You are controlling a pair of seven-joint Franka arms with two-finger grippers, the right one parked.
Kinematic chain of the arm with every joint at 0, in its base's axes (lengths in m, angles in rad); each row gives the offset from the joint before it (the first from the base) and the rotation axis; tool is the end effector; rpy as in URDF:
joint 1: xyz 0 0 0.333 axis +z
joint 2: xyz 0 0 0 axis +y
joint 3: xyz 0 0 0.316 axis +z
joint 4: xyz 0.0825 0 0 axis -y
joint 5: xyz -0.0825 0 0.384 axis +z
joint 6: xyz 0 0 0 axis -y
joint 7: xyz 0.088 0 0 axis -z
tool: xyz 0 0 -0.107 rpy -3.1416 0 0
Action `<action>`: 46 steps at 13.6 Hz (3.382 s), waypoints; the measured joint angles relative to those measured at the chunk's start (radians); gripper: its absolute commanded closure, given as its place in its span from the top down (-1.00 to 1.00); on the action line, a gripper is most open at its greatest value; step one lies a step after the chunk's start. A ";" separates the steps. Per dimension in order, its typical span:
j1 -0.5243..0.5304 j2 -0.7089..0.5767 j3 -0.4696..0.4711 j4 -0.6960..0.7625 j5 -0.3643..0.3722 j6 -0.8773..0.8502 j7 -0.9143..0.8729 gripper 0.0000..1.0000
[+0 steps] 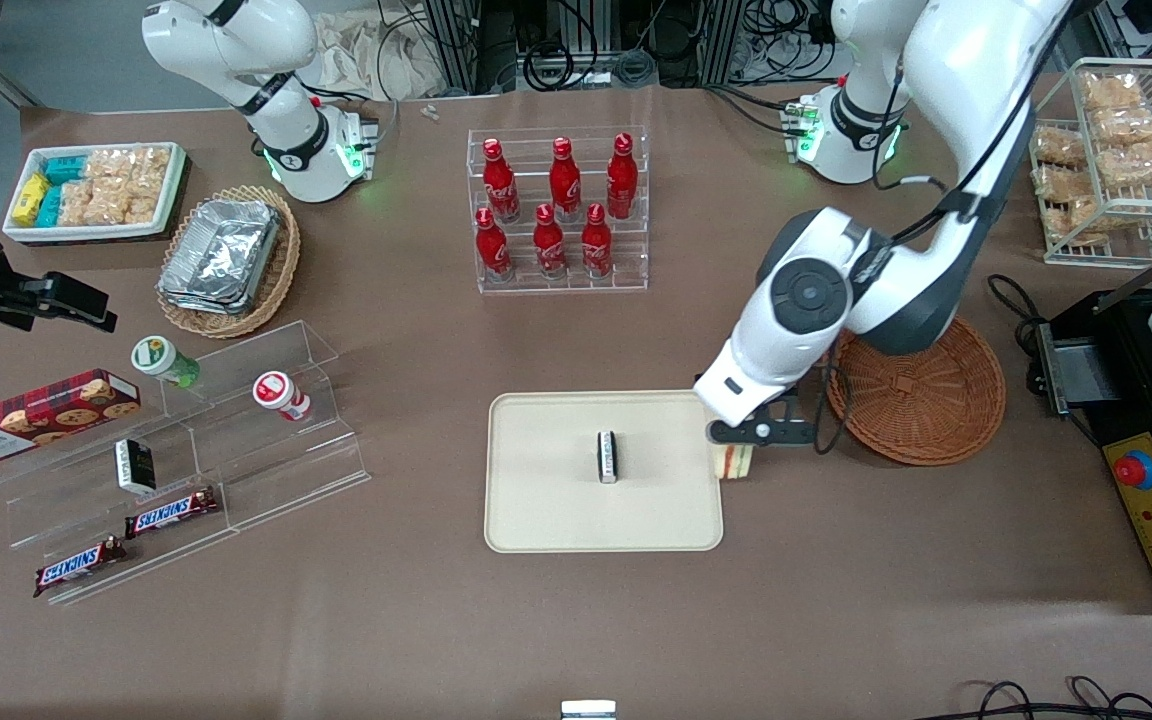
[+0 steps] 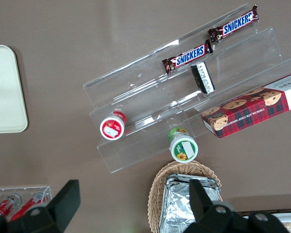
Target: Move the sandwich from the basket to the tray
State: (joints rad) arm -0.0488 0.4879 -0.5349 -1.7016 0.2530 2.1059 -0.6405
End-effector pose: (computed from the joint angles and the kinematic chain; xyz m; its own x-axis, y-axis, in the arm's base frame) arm 0.5779 -0.3228 0.3415 0.9995 -0.0239 -0.0201 -0.0236 -0.9996 0.0166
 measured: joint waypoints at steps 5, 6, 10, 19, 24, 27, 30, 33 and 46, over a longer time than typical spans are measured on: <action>-0.003 0.159 -0.034 0.054 0.094 0.068 -0.057 -1.00; -0.007 0.191 -0.044 0.064 0.126 0.090 -0.075 -1.00; -0.046 0.294 -0.051 0.123 0.218 0.110 -0.139 -1.00; -0.043 0.299 -0.052 0.135 0.225 0.109 -0.142 1.00; -0.043 0.303 -0.052 0.135 0.228 0.108 -0.142 1.00; -0.042 0.285 -0.054 0.135 0.231 0.062 -0.142 1.00; -0.035 0.185 -0.060 0.136 0.208 -0.007 -0.142 1.00; -0.020 0.042 -0.060 0.137 0.096 -0.114 -0.101 1.00; 0.002 -0.468 0.386 0.096 -0.271 -0.525 0.463 1.00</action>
State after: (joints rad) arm -0.0467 0.0201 -0.1487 -1.6056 -0.0184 1.5808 -0.1773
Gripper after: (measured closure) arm 0.000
